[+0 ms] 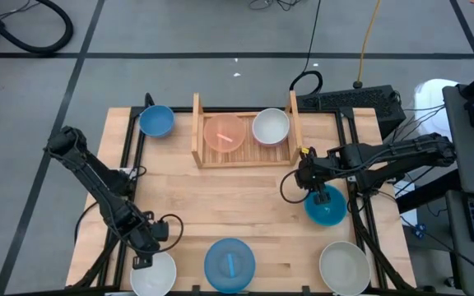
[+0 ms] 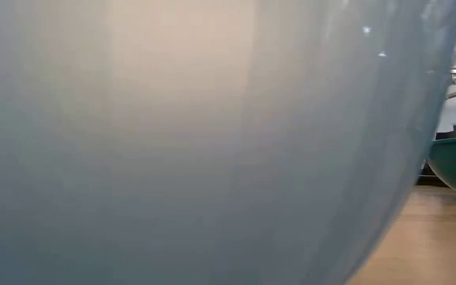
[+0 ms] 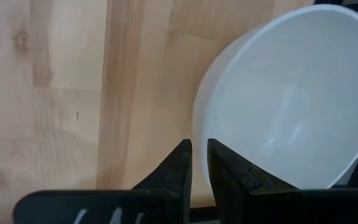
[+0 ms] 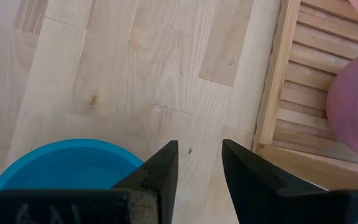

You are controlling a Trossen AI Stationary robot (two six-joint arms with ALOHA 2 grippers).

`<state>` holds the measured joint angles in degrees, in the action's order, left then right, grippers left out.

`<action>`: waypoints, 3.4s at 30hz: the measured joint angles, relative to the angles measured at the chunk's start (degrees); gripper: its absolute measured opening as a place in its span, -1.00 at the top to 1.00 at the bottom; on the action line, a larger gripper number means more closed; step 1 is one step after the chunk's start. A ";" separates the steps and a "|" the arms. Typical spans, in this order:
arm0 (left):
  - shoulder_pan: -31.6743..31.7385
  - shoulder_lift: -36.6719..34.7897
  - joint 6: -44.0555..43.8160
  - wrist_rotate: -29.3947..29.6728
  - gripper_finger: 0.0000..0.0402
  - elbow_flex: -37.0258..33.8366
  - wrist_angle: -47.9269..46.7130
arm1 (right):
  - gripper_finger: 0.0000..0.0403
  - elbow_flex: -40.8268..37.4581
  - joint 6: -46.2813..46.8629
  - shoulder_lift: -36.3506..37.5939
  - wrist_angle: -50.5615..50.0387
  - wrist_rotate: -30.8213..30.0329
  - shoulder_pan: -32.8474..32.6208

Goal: Place and stack bowls onto a shelf
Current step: Stack the white bowl on top of the white bowl on the shelf

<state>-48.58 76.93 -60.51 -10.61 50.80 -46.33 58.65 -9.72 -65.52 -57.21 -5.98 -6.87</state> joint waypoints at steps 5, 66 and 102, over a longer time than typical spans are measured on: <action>0.00 0.00 0.16 0.00 0.73 -0.70 0.02 | 0.42 0.00 0.00 0.00 0.00 0.00 0.00; 9.95 2.09 -23.21 -0.32 0.97 0.34 6.32 | 0.42 -0.02 -2.60 0.02 0.44 -8.72 0.04; 69.34 7.49 49.60 12.91 0.97 43.93 -23.38 | 0.42 -0.04 4.53 6.49 18.40 -25.70 6.32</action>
<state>20.76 84.42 -10.91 2.30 94.73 -69.71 58.62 -5.18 -59.03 -38.81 -31.68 -0.55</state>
